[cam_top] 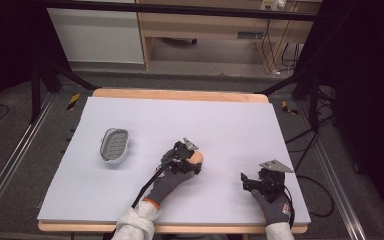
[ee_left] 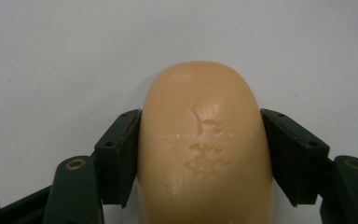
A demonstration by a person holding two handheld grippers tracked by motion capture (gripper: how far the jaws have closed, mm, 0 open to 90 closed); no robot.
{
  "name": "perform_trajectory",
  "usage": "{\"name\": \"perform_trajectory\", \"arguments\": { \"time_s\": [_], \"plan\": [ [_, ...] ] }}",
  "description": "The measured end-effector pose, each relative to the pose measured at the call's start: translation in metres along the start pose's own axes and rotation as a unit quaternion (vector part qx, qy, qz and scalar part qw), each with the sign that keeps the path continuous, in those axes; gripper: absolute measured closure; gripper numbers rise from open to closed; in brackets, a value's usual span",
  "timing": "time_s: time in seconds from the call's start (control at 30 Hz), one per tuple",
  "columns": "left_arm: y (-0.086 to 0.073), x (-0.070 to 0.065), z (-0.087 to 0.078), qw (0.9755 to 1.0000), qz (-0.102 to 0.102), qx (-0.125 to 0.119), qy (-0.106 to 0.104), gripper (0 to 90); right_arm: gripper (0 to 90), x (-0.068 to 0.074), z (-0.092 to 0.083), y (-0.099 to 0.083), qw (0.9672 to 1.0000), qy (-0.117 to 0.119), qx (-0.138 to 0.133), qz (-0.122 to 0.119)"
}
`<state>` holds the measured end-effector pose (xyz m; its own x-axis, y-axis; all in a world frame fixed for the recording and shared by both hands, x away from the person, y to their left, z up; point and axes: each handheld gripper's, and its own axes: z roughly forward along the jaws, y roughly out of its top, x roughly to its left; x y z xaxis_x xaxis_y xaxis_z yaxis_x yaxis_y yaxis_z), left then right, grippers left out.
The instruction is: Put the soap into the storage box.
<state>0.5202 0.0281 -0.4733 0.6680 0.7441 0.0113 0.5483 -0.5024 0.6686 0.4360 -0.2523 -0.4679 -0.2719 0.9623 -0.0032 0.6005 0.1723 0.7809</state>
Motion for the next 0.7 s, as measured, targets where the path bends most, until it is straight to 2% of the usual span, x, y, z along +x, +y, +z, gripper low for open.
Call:
{"name": "perform_trajectory", "arguments": {
  "time_s": [0.1,0.3,0.6,0.7],
  "plan": [
    [0.002,0.0,-0.008,0.9999,-0.002,-0.01,-0.006,31.8,9.8,0.0,0.0,0.0,1.0,0.0,0.0,0.001],
    [0.003,0.001,-0.022,0.9999,0.003,-0.015,-0.005,31.8,9.8,0.0,0.0,0.0,1.0,0.0,0.001,0.0],
    [0.004,0.007,-0.055,0.9993,0.007,-0.038,-0.004,31.8,9.8,0.0,0.0,0.0,1.0,-0.001,0.002,0.001],
    [0.001,0.012,-0.066,0.9989,0.003,-0.046,-0.003,31.8,9.7,0.0,0.0,0.0,1.0,-0.001,0.001,0.002]
  ]
}}
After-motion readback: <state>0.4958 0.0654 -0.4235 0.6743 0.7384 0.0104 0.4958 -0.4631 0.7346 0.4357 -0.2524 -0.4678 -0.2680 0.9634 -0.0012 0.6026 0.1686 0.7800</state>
